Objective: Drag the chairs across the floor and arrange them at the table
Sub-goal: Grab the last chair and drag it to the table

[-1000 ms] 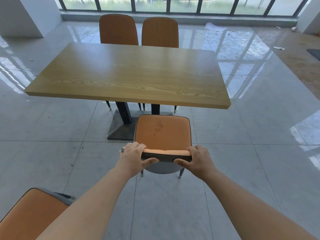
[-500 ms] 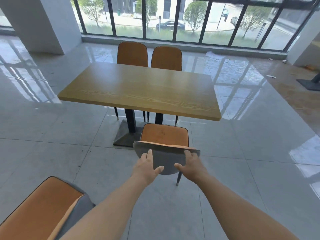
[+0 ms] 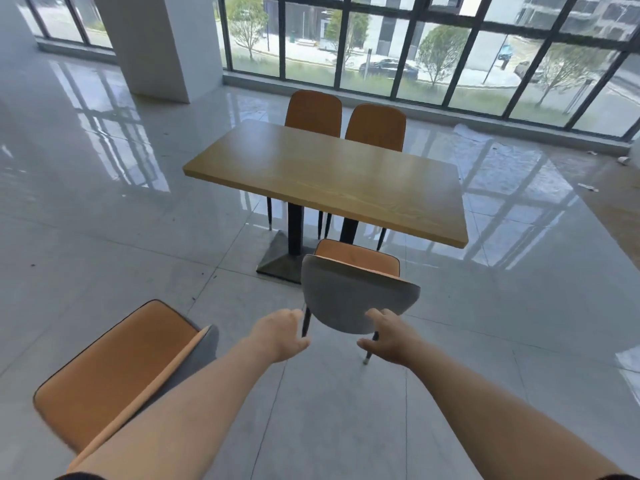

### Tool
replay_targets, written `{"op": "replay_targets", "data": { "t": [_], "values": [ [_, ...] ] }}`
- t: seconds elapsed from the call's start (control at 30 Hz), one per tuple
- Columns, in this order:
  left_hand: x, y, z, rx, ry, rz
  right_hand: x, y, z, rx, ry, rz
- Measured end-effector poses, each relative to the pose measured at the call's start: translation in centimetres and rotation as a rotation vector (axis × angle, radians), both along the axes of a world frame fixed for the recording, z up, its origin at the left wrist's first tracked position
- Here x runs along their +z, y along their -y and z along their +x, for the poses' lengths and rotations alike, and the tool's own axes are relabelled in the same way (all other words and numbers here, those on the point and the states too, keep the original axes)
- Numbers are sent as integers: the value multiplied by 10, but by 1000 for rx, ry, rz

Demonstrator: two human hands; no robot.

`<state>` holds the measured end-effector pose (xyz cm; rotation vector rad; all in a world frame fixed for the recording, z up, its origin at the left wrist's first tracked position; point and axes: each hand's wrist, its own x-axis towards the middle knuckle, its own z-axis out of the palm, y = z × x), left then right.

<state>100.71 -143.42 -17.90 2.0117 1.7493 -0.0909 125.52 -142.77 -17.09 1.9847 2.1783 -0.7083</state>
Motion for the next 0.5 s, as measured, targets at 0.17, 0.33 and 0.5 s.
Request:
{"op": "replay_targets", "data": {
  "t": [0.17,0.33,0.5],
  "values": [
    [-4,33,-43,170,-25,-47,-8,-16,-50,234,21,-46],
    [-6,101,-97,411,-58,-48,-18,-15,-131,565,-11,-77],
    [-5,180,-130,715,-76,-44,-16,7,-204,844,-38,-36]
  ]
}}
